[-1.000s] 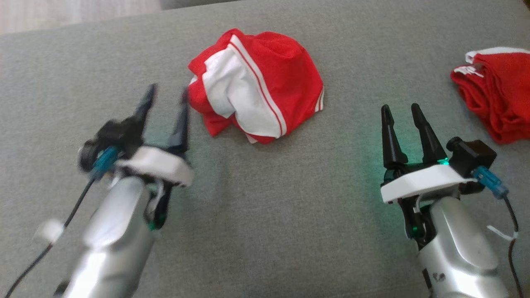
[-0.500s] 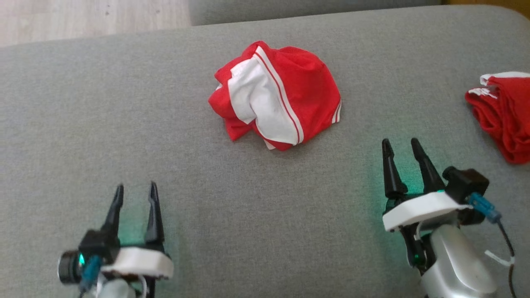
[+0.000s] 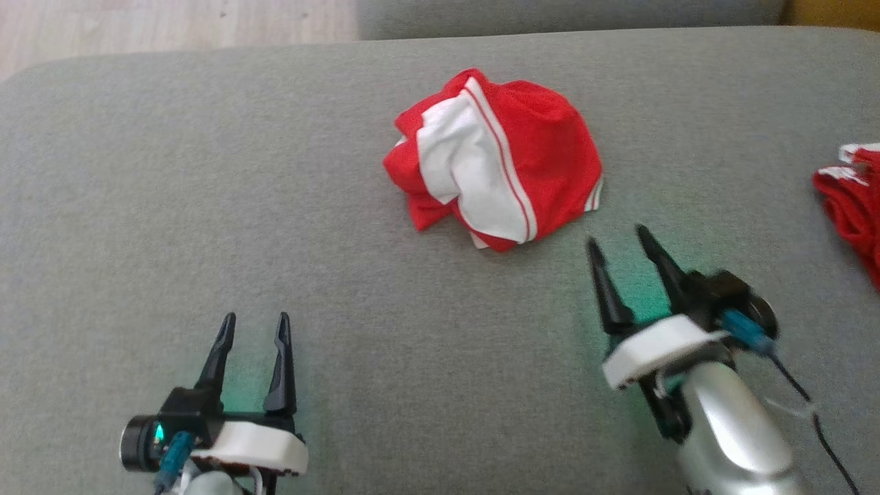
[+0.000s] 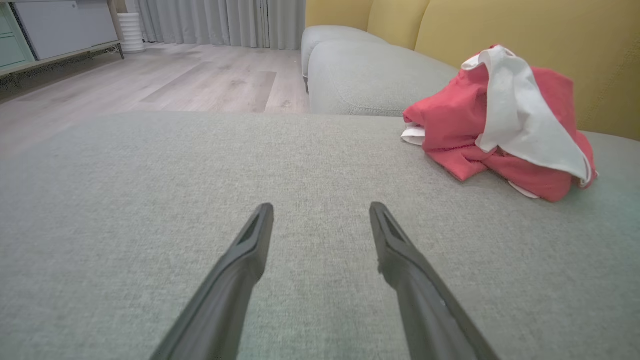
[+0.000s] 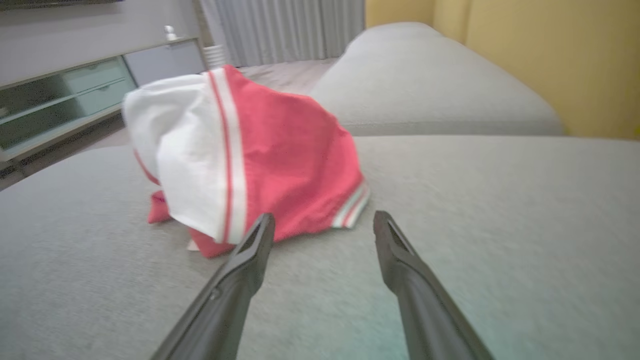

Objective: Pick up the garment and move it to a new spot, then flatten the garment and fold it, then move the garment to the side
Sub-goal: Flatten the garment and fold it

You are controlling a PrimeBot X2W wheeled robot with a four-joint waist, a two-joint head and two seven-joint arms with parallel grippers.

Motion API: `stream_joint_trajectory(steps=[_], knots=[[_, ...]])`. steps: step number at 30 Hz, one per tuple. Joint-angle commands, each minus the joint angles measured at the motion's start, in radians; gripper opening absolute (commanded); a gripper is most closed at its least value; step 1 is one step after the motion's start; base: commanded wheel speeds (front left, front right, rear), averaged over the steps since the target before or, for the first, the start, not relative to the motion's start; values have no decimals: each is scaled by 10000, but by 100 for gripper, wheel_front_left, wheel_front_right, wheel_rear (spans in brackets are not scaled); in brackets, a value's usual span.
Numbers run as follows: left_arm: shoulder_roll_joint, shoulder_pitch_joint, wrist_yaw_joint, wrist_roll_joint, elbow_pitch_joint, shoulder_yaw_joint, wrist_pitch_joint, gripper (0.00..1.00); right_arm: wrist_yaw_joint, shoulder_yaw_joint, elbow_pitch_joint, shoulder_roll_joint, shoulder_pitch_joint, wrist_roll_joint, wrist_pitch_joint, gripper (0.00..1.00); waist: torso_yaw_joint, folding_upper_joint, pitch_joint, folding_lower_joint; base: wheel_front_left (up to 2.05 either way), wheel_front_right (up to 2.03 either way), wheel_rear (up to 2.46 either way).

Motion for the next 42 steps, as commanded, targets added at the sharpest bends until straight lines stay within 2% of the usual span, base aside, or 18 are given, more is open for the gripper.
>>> stream_joint_trajectory(steps=[1,3,6,9,19,36,37,38,39,42], knots=[[10,-324,-70,63,-184,204,-97,100,-9,588,-186,56,-704,-227,-24,100,251,-1,66,0,0,0,0],[3,-335,-104,53,-160,146,-97,100,-9,803,-76,56,-848,-277,-24,100,355,-1,84,0,0,0,0],[-9,-326,-199,-123,-3,-264,-97,100,-9,1687,601,56,-1441,-284,118,100,805,-1,183,0,0,0,0],[-11,-328,-155,-335,62,-545,-97,100,-9,1983,1052,56,-1886,-308,217,100,1131,-1,294,0,0,0,0],[-13,-453,-68,-693,118,-1156,-97,100,-9,1973,1877,57,-3610,-701,528,100,1895,-1,506,0,0,0,0],[-14,-588,11,-1052,198,-1823,-97,100,-9,2327,2186,57,-4165,203,587,100,2332,-1,681,0,0,0,0],[-14,-604,13,-1073,207,-1854,-97,100,-9,2309,2228,57,-4182,219,585,66,2354,-1,692,0,0,0,0],[-14,-621,10,-1092,214,-1881,-97,100,-9,2292,2268,57,-4195,225,576,24,2378,-1,706,0,0,0,0],[-14,-640,5,-1100,218,-1907,-97,100,-9,2260,2302,57,-4207,250,555,0,2402,-1,718,0,0,0,0],[-14,-657,-1,-1110,252,-1945,-97,100,-9,2118,2433,57,-4245,270,444,0,2456,-1,699,0,0,0,0]])
